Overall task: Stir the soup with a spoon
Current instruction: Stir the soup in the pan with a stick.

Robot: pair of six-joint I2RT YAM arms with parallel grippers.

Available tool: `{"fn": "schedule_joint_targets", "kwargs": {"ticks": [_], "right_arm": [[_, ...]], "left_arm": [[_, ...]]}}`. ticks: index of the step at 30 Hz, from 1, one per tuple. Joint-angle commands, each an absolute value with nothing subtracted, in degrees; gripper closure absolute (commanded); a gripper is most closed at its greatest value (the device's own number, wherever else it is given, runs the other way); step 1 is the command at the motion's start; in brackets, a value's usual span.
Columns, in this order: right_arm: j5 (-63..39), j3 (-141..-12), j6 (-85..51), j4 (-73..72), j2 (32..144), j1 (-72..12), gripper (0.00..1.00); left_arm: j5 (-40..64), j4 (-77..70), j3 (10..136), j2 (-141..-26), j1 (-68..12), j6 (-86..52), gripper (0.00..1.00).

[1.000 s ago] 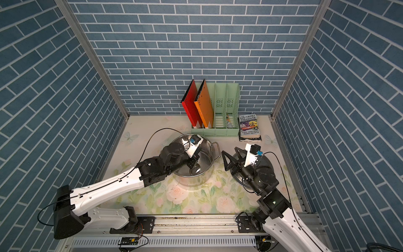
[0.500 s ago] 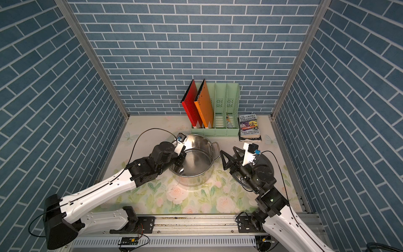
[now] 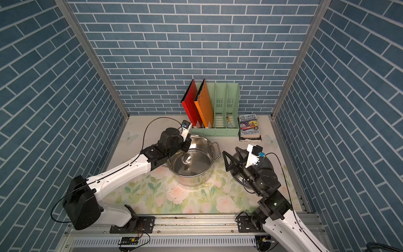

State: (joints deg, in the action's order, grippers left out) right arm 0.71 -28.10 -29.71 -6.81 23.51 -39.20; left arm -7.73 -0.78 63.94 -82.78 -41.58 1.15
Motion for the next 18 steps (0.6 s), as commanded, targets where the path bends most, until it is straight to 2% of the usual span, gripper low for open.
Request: {"fn": "schedule_joint_targets", "kwargs": {"ticks": [1,9,18], "right_arm": [[2.2,-28.2,-30.1,-4.6,21.2,-39.4,0.12],[3.1,-28.7,-29.5,-2.6,19.9,-39.4,0.12],[3.1,-28.5,-29.1,-2.8,19.9,-39.4,0.12]], "left_arm": [[-2.2,-6.9,66.5,-83.8,-41.5,1.3,1.00],[0.2,-8.3,70.0,-87.3,-45.5,2.4,1.00],[-2.5,-6.3,70.3,-88.3,-52.1,2.8,1.00]]}}
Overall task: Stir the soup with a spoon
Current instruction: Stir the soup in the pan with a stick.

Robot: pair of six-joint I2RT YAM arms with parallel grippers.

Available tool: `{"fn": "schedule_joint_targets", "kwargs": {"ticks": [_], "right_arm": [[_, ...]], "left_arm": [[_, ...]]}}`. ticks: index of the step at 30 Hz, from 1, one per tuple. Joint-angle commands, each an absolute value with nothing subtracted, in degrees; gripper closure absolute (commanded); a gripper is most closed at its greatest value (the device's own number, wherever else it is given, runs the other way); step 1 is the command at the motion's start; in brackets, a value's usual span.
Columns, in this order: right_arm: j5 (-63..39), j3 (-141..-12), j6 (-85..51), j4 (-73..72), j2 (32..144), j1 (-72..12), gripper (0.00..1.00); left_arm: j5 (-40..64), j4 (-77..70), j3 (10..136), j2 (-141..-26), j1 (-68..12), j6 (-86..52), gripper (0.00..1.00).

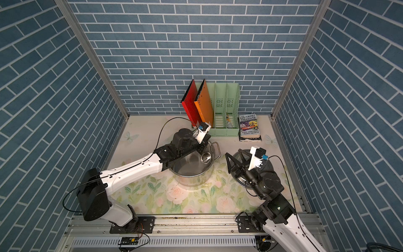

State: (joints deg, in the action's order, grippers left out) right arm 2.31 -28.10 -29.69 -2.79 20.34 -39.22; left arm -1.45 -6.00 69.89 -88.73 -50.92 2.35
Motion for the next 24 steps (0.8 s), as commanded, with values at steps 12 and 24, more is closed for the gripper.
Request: {"fn": "schedule_joint_targets", "kwargs": {"ticks": [12,24], "right_arm": [[3.0,-27.1,-29.2,-5.2,21.2,-39.4,0.12],[0.5,-26.2,-29.7,-10.6,26.4,-39.4,0.12]], "left_arm": [[-8.4,0.1,57.3,-74.3,-57.6,-0.4,1.00],[-17.0,10.4,48.0,-60.8,-57.2,-5.5,1.00]]}}
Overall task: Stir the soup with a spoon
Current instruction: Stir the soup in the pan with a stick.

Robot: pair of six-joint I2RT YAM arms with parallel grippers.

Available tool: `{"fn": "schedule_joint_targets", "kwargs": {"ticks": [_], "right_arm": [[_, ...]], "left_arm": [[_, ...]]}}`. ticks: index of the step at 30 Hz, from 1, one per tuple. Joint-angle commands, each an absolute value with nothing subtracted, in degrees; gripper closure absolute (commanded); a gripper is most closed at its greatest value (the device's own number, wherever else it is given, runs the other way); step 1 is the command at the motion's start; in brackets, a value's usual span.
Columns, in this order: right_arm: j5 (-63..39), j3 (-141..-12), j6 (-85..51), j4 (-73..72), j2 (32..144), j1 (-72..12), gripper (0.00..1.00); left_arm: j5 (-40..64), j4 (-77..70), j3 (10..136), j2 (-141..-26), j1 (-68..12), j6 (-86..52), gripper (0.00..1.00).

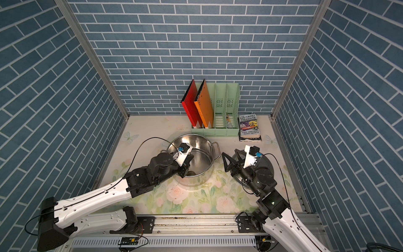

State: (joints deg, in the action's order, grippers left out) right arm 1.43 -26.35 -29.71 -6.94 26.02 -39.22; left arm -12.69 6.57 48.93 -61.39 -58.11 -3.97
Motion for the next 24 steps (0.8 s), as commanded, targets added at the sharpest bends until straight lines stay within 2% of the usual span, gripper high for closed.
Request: {"fn": "schedule_joint_targets", "kwargs": {"ticks": [1,12,24], "right_arm": [[0.4,-26.3,-29.7,-10.5,26.6,-39.4,0.12],[1.8,-26.5,-30.0,-7.2,23.3,-39.4,0.12],[3.2,-27.2,-30.8,-2.8,18.9,-39.4,0.13]], "left_arm": [[-17.5,10.4,47.9,-60.6,-56.2,-5.7,1.00],[-15.5,2.5,48.4,-64.5,-42.5,-6.1,1.00],[-8.4,-4.8,62.6,-81.6,-40.4,-2.3,1.00]]}}
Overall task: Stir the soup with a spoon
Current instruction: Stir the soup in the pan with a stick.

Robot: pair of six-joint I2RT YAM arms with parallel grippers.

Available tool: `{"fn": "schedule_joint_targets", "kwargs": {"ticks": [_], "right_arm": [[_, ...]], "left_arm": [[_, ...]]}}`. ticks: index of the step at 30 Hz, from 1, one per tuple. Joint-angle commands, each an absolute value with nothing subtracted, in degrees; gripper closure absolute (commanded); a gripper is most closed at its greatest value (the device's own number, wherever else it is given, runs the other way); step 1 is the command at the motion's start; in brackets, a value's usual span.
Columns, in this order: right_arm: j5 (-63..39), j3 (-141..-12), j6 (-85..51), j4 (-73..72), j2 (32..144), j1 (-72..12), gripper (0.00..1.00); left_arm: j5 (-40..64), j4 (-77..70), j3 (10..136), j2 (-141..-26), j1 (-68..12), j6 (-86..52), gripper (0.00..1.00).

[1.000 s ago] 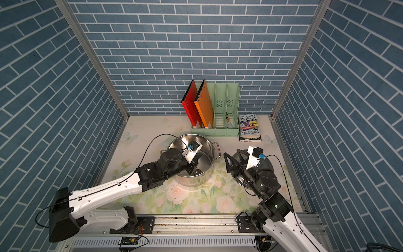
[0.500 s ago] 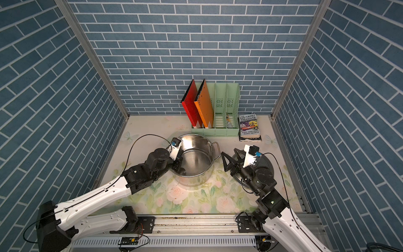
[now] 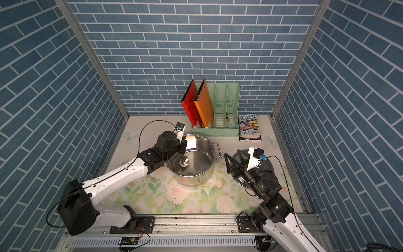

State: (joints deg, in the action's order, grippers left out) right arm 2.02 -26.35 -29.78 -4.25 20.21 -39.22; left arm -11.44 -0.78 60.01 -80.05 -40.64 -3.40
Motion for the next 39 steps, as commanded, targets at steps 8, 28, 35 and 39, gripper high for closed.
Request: {"fn": "schedule_joint_targets", "kwargs": {"ticks": [8,28,35,39], "right_arm": [[4.0,-27.6,-30.9,-0.6,17.2,-39.4,0.13],[4.2,-26.6,-30.8,-2.2,17.8,-39.4,0.13],[3.2,-26.0,-30.7,-4.9,20.0,-39.4,0.13],[2.8,-25.5,-30.8,-6.2,21.1,-39.4,0.13]], "left_arm": [[-1.8,-8.2,68.5,-87.8,-42.9,-1.7,1.00],[-8.2,-1.3,66.7,-84.5,-59.8,-0.5,1.00],[-14.1,4.7,59.3,-74.8,-63.8,-3.5,1.00],[-18.9,8.2,54.8,-68.8,-63.8,-5.1,1.00]]}}
